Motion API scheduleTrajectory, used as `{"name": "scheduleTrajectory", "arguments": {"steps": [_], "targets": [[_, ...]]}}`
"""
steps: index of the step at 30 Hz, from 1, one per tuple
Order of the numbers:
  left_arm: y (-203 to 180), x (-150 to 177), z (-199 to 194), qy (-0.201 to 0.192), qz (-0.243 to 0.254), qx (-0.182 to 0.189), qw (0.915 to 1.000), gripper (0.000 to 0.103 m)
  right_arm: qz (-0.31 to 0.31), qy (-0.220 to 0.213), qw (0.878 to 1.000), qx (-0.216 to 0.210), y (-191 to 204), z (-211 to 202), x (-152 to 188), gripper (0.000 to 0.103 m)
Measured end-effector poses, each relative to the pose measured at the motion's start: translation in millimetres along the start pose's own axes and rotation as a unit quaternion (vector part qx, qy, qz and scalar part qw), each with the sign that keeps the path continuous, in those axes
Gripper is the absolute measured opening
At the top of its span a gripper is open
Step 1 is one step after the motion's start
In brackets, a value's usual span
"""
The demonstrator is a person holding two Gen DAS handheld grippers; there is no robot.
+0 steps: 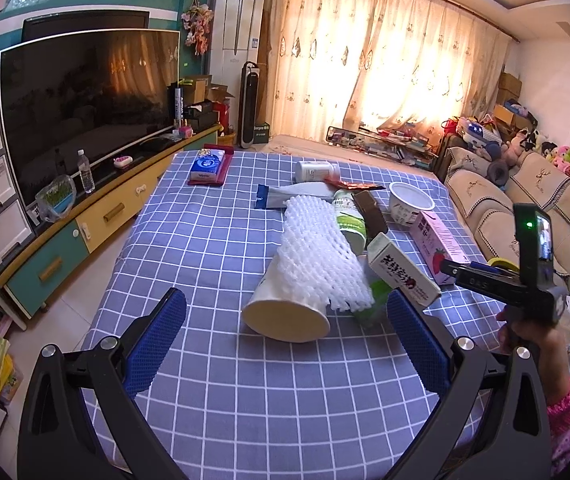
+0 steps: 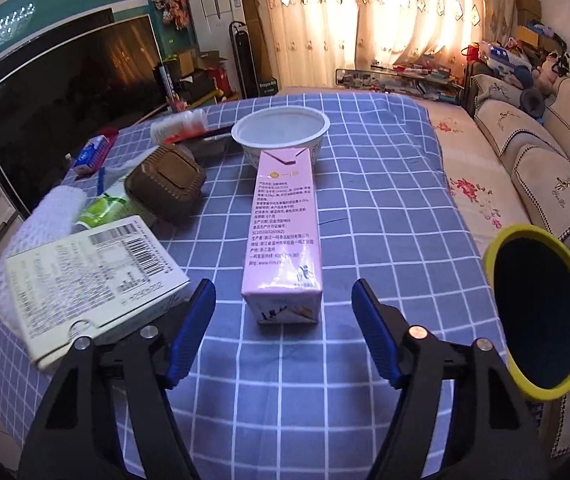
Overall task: Collect trash
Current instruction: 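Grasp the pink milk carton with the right gripper and carry it to the bin, then open the right gripper to drop the carton into the yellow bin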
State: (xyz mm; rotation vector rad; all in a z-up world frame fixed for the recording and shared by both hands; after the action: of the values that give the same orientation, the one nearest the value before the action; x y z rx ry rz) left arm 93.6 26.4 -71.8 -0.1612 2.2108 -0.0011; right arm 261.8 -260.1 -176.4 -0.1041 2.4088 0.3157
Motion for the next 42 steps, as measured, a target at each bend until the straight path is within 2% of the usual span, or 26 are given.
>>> {"name": "scheduleTrajectory", "arguments": {"steps": [1, 4, 8, 13, 20, 23, 25, 26, 29, 32, 36, 42], "targets": [[-1, -1, 5, 0.003, 0.000, 0.002, 1.0000, 0.099, 0.002, 0.005, 1.000, -0.001, -2, 4, -1, 0.061], [-4, -1, 15, 0.008, 0.002, 0.007, 0.9999, 0.099, 0.006, 0.015, 1.000, 0.003, -5, 12, 0, 0.040], [-11, -4, 27, 0.012, 0.008, 0.011, 0.9998, 0.099, 0.015, -0.010, 1.000, -0.013, -12, -4, -2, 0.039], [-18, -6, 39, 0.019, 0.009, 0.021, 0.9996, 0.099, 0.022, -0.054, 0.998, -0.026, -23, -44, -10, 0.038], [-31, -6, 49, 0.023, 0.020, 0.029, 0.9991, 0.099, 0.038, -0.092, 0.994, -0.043, -42, -91, -15, 0.038], [-36, -7, 48, 0.019, 0.028, 0.033, 0.9989, 0.099, 0.048, -0.119, 0.991, -0.031, -58, -115, -16, 0.038], [-43, -9, 48, 0.016, 0.036, 0.037, 0.9985, 0.099, 0.062, -0.133, 0.989, -0.002, -77, -129, -15, 0.038], [-45, -9, 48, 0.016, 0.038, 0.039, 0.9984, 0.099, 0.074, -0.136, 0.988, 0.025, -92, -132, -13, 0.038], [-55, -8, 49, 0.015, 0.048, 0.047, 0.9976, 0.099, 0.109, -0.121, 0.984, 0.073, -131, -129, -6, 0.038], [-66, -7, 51, 0.019, 0.058, 0.054, 0.9967, 0.099, 0.151, -0.077, 0.977, 0.125, -181, -108, 8, 0.038], [-81, -9, 59, 0.026, 0.071, 0.060, 0.9954, 0.099, 0.179, -0.017, 0.970, 0.164, -225, -71, 23, 0.038], [-99, -11, 70, 0.037, 0.080, 0.074, 0.9933, 0.099, 0.190, 0.049, 0.960, 0.199, -259, -25, 36, 0.038]]}}
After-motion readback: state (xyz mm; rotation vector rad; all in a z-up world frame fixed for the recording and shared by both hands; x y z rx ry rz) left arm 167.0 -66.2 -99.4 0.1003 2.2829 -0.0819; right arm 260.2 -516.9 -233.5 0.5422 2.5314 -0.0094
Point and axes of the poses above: each gripper's, at about its wrist camera, not at the fingertips, and z roughly the way its jaws point, y to its left, x to its underside, the point moved 1 cm from there along z, roughly the way its jaws point, and after that the axes turned 5 degrees about -x, right-handed, at the moved point
